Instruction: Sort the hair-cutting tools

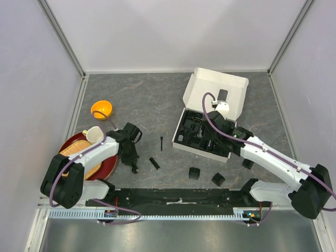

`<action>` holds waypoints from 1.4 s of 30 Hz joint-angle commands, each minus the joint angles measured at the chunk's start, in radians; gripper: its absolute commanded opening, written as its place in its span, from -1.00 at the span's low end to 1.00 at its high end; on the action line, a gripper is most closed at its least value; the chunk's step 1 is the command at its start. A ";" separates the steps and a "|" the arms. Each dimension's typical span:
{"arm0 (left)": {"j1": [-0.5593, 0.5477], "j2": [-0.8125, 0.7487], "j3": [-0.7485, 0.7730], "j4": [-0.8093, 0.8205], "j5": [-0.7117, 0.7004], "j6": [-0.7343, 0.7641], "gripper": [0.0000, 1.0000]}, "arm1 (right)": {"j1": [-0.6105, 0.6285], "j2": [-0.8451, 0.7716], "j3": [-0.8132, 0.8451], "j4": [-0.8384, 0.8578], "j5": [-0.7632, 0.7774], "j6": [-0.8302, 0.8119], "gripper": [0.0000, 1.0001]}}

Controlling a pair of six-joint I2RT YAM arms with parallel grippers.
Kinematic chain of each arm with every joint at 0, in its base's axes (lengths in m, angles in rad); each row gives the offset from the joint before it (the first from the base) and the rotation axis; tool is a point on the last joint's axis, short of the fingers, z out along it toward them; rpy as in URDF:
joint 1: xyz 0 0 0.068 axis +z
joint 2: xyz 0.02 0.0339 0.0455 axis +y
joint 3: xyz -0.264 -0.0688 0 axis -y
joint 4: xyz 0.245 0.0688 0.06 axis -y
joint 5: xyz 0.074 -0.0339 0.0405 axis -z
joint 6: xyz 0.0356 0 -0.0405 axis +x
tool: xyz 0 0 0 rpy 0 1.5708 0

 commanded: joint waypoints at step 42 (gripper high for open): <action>-0.252 0.724 0.913 0.463 0.170 -0.218 -0.72 | -0.025 -0.305 0.013 -0.207 0.053 0.041 0.18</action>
